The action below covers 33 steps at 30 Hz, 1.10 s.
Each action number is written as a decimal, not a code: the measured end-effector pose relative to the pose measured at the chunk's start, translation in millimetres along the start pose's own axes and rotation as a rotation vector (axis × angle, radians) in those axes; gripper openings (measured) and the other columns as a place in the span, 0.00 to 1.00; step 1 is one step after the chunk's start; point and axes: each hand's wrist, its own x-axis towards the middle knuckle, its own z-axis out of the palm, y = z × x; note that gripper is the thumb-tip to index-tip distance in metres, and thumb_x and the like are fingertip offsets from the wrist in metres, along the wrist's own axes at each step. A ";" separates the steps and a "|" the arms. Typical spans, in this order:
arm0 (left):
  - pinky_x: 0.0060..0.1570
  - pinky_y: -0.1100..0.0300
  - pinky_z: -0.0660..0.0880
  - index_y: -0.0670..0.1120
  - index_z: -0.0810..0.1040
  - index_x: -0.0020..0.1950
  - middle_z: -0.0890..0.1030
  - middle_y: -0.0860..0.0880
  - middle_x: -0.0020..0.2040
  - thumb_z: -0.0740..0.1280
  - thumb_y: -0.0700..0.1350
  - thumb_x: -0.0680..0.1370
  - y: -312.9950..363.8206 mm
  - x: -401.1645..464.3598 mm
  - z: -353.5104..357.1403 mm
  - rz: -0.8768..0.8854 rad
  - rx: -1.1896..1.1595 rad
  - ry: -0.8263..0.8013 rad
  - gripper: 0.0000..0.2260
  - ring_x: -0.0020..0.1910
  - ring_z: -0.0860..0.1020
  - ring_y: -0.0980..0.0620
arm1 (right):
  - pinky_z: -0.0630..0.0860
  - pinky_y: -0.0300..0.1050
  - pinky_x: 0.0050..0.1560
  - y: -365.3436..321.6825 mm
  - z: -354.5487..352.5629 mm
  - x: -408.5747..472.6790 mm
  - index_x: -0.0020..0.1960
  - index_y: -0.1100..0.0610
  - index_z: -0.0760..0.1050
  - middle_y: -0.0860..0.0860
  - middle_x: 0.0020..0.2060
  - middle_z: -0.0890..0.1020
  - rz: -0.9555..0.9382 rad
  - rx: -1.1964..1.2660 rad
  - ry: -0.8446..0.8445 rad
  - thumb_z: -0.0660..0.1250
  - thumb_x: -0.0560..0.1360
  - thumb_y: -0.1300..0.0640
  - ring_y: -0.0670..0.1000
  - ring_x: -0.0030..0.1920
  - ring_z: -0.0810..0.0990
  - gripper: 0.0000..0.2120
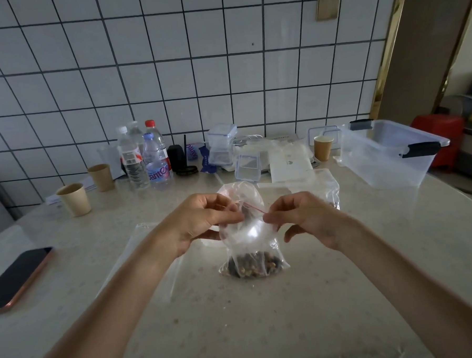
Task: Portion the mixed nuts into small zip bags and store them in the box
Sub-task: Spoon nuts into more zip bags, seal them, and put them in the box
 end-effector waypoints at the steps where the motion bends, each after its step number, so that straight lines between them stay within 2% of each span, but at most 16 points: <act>1: 0.31 0.64 0.78 0.50 0.86 0.41 0.83 0.52 0.38 0.83 0.41 0.67 -0.3 1.2 0.4 0.037 0.060 0.060 0.09 0.32 0.81 0.60 | 0.81 0.44 0.33 -1.9 1.4 0.6 0.41 0.59 0.82 0.55 0.34 0.84 -0.059 -0.096 0.077 0.80 0.72 0.60 0.52 0.37 0.84 0.07; 3: 0.28 0.63 0.76 0.49 0.84 0.38 0.79 0.50 0.36 0.82 0.36 0.69 -0.6 3.9 1.1 0.124 0.197 0.171 0.10 0.27 0.77 0.59 | 0.82 0.50 0.32 -7.0 6.9 -0.3 0.41 0.61 0.75 0.55 0.31 0.82 -0.198 -0.293 0.196 0.75 0.76 0.65 0.54 0.32 0.84 0.10; 5: 0.29 0.58 0.74 0.49 0.81 0.36 0.75 0.51 0.32 0.80 0.35 0.71 -1.3 5.2 3.7 0.278 0.398 0.264 0.12 0.26 0.74 0.55 | 0.81 0.54 0.30 -10.1 17.0 -3.5 0.40 0.58 0.71 0.53 0.29 0.80 -0.337 -0.513 0.284 0.70 0.76 0.69 0.54 0.29 0.83 0.12; 7: 0.31 0.60 0.70 0.53 0.77 0.34 0.75 0.55 0.30 0.79 0.37 0.72 -3.0 4.6 8.2 0.466 0.684 0.384 0.16 0.27 0.72 0.55 | 0.74 0.50 0.28 -9.3 28.2 -4.7 0.39 0.53 0.68 0.50 0.29 0.77 -0.450 -0.720 0.388 0.67 0.74 0.69 0.51 0.28 0.77 0.14; 9: 0.29 0.60 0.69 0.54 0.74 0.35 0.76 0.54 0.30 0.78 0.42 0.74 -4.2 1.7 11.7 0.542 0.801 0.466 0.15 0.28 0.75 0.56 | 0.70 0.45 0.26 -9.0 34.6 -4.0 0.41 0.52 0.67 0.49 0.29 0.76 -0.494 -0.742 0.455 0.65 0.77 0.66 0.49 0.26 0.75 0.13; 11: 0.29 0.57 0.76 0.49 0.75 0.38 0.79 0.50 0.28 0.76 0.52 0.77 -3.5 -1.0 11.4 0.407 0.704 0.408 0.14 0.28 0.81 0.51 | 0.73 0.45 0.26 -11.8 33.0 -4.1 0.42 0.54 0.69 0.52 0.27 0.79 -0.381 -0.691 0.464 0.65 0.82 0.55 0.51 0.24 0.79 0.11; 14: 0.35 0.53 0.84 0.41 0.81 0.46 0.85 0.46 0.33 0.70 0.62 0.79 -3.7 -6.7 10.2 -0.010 0.278 0.130 0.23 0.35 0.87 0.47 | 0.78 0.44 0.26 -11.4 23.0 -4.5 0.43 0.64 0.75 0.57 0.25 0.82 -0.025 -0.519 0.319 0.62 0.82 0.39 0.54 0.23 0.83 0.27; 16: 0.43 0.50 0.86 0.39 0.84 0.50 0.88 0.42 0.42 0.68 0.64 0.79 -11.2 -9.6 7.1 -0.139 0.083 0.001 0.26 0.44 0.88 0.44 | 0.80 0.46 0.29 -5.8 16.3 -6.1 0.45 0.66 0.78 0.59 0.31 0.85 0.180 -0.293 0.174 0.61 0.81 0.34 0.58 0.30 0.86 0.32; 18: 0.47 0.50 0.85 0.42 0.87 0.53 0.88 0.43 0.50 0.70 0.63 0.78 -22.5 -12.4 4.6 -0.131 -0.043 -0.081 0.24 0.51 0.88 0.44 | 0.83 0.50 0.35 4.1 9.2 -7.3 0.49 0.64 0.81 0.61 0.40 0.87 0.241 -0.107 0.074 0.61 0.81 0.35 0.61 0.38 0.87 0.31; 20: 0.49 0.52 0.84 0.47 0.88 0.54 0.87 0.44 0.55 0.78 0.60 0.73 -32.6 -16.7 4.7 -0.066 -0.150 -0.128 0.19 0.56 0.87 0.45 | 0.84 0.52 0.40 14.3 2.7 -7.9 0.54 0.65 0.82 0.63 0.48 0.87 0.222 0.063 0.005 0.62 0.83 0.40 0.62 0.45 0.88 0.27; 23: 0.50 0.53 0.84 0.48 0.88 0.52 0.87 0.42 0.58 0.85 0.54 0.65 -44.2 -19.8 9.0 0.005 -0.277 -0.154 0.20 0.59 0.85 0.45 | 0.84 0.51 0.43 25.7 -0.3 -11.4 0.58 0.64 0.83 0.64 0.55 0.86 0.166 0.358 -0.083 0.66 0.83 0.49 0.61 0.52 0.87 0.19; 25: 0.51 0.53 0.84 0.47 0.88 0.50 0.86 0.41 0.58 0.83 0.50 0.67 -48.4 -19.4 14.9 0.046 -0.325 -0.120 0.14 0.60 0.85 0.44 | 0.84 0.49 0.44 31.8 0.7 -14.2 0.61 0.63 0.83 0.63 0.58 0.85 0.128 0.485 -0.119 0.68 0.81 0.53 0.60 0.55 0.87 0.16; 27: 0.52 0.52 0.84 0.46 0.87 0.49 0.86 0.41 0.57 0.80 0.47 0.70 -49.4 -19.3 21.0 0.070 -0.375 -0.079 0.10 0.60 0.85 0.43 | 0.85 0.48 0.45 36.2 4.1 -15.7 0.61 0.62 0.84 0.63 0.59 0.85 0.096 0.534 -0.120 0.71 0.79 0.54 0.59 0.56 0.87 0.15; 29: 0.55 0.51 0.84 0.43 0.86 0.50 0.86 0.39 0.58 0.78 0.47 0.73 -50.7 -17.8 25.0 0.099 -0.399 -0.077 0.11 0.61 0.84 0.42 | 0.85 0.48 0.44 38.2 8.3 -16.1 0.58 0.62 0.85 0.63 0.56 0.85 0.079 0.558 -0.091 0.73 0.76 0.55 0.58 0.54 0.87 0.13; 33: 0.56 0.51 0.84 0.43 0.84 0.51 0.85 0.37 0.58 0.77 0.49 0.75 -47.4 -18.8 30.2 0.132 -0.422 -0.099 0.11 0.61 0.84 0.41 | 0.83 0.45 0.37 32.5 13.1 -15.2 0.50 0.64 0.84 0.63 0.47 0.86 0.032 0.502 -0.005 0.72 0.78 0.60 0.55 0.44 0.87 0.07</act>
